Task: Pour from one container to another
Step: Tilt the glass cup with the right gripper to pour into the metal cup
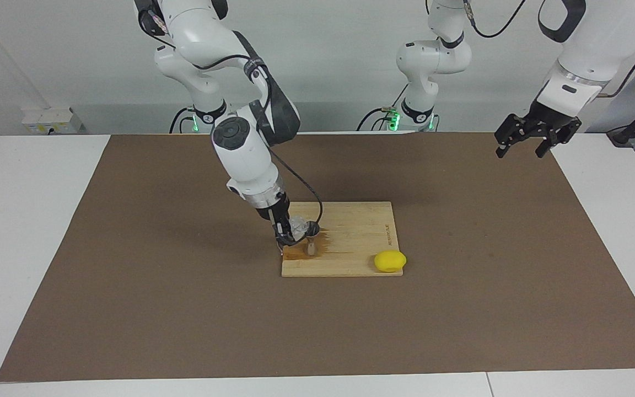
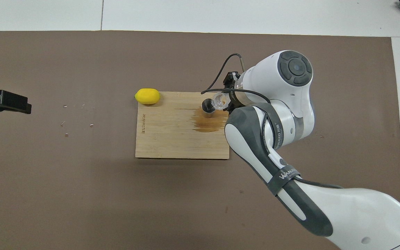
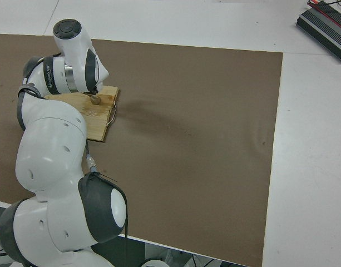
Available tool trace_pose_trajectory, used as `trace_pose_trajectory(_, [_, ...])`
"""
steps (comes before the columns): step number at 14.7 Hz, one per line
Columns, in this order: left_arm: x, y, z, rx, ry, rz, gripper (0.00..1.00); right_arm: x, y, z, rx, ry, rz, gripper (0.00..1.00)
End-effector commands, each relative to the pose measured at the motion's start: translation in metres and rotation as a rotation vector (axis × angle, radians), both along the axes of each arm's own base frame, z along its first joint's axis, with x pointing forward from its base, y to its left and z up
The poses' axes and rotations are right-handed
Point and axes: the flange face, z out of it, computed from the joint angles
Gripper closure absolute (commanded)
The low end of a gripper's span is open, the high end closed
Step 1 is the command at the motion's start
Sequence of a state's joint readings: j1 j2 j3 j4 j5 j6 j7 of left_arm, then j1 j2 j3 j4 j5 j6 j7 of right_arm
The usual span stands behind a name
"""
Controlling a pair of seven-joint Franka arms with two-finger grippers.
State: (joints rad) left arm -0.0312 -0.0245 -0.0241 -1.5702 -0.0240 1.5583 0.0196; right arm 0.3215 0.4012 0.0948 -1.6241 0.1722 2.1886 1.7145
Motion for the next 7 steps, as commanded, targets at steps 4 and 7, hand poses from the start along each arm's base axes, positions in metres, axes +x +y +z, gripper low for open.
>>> trace_pose_trajectory(4, [-0.0211, -0.0087, 0.0223, 0.026, 0.037, -0.043, 0.00, 0.0053, 0.0078, 0.0096, -0.079, -0.014, 0.031, 1.00])
trace_pose_trajectory(7, [-0.0215, -0.0100, 0.0206, 0.024, 0.043, -0.045, 0.00, 0.0046, 0.0078, 0.0108, -0.100, -0.012, 0.042, 1.00])
